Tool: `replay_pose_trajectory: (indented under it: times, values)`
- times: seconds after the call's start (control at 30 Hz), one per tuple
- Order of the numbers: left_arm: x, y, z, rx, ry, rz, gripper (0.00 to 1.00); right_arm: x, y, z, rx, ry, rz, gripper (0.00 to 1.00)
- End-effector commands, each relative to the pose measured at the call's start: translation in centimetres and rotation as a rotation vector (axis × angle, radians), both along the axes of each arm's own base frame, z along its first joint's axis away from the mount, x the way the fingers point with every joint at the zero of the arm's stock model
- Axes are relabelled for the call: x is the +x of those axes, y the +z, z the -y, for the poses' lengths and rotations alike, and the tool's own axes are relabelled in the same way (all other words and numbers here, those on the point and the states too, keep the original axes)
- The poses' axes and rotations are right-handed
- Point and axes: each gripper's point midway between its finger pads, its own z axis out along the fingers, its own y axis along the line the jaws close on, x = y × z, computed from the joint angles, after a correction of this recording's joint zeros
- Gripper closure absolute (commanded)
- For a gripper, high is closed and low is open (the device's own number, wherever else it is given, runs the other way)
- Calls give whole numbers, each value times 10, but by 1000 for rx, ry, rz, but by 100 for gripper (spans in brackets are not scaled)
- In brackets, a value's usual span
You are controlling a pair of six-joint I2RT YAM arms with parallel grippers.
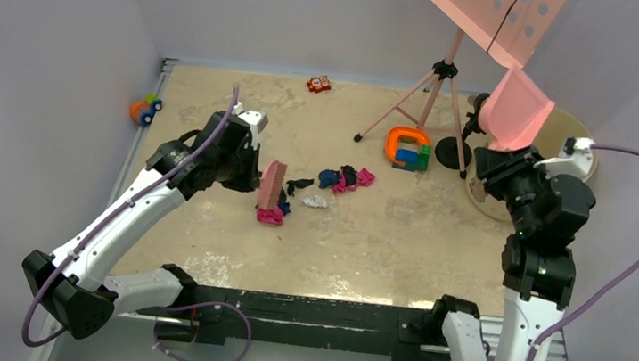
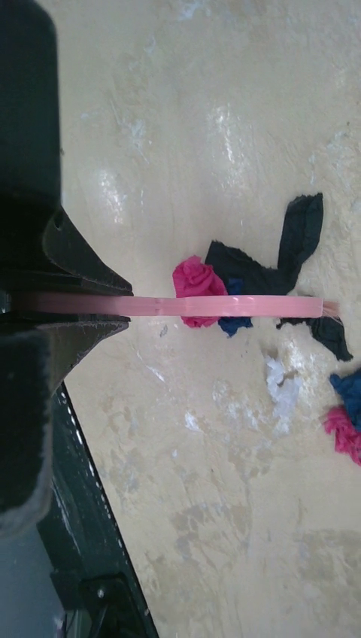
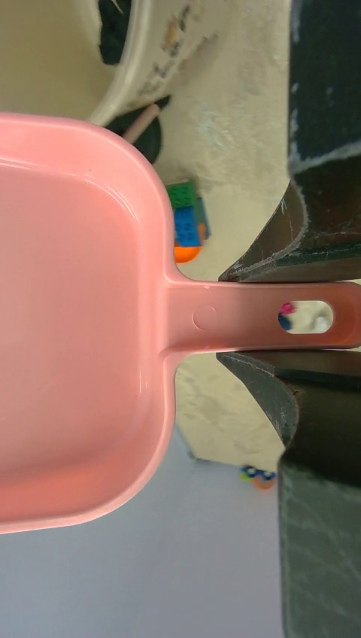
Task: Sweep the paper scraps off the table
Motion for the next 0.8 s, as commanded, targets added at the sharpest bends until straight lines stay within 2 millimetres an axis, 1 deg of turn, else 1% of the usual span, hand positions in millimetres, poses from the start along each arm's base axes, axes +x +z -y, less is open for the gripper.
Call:
replay_pose_trajectory:
  times: [0.0,0.07,0.13,0.23,0.37,0.43,0.5,0.6,0.67,0.77]
  values:
    - [4,40,43,-260,-34,28,100,-12,-43,-23,-81,79,-116,100]
    - [4,43,64,-342,-66,-22,100,-16,-63,-34,-88,125,-154,100]
    - [6,48,89,-425,-109,-57,100,-19,-79,-38,-99,146,-184,100]
    - [14,53,124,-500,-159,-99,100,-23,-102,-42,-116,179,-224,100]
    - [31,58,166,-553,-191,-131,100,-21,-144,-45,-137,220,-336,100]
    - [45,57,184,-579,-180,-146,100,-19,-159,-44,-149,224,-378,100]
    - [63,53,200,-606,-156,-162,100,-17,-167,-42,-165,224,-395,100]
    - [91,44,219,-615,-105,-183,100,-12,-171,-41,-178,231,-424,100]
    - [109,40,234,-634,-96,-188,100,-8,-176,-48,-195,262,-457,100]
    - [129,34,247,-640,-57,-198,100,-1,-186,-51,-213,275,-513,100]
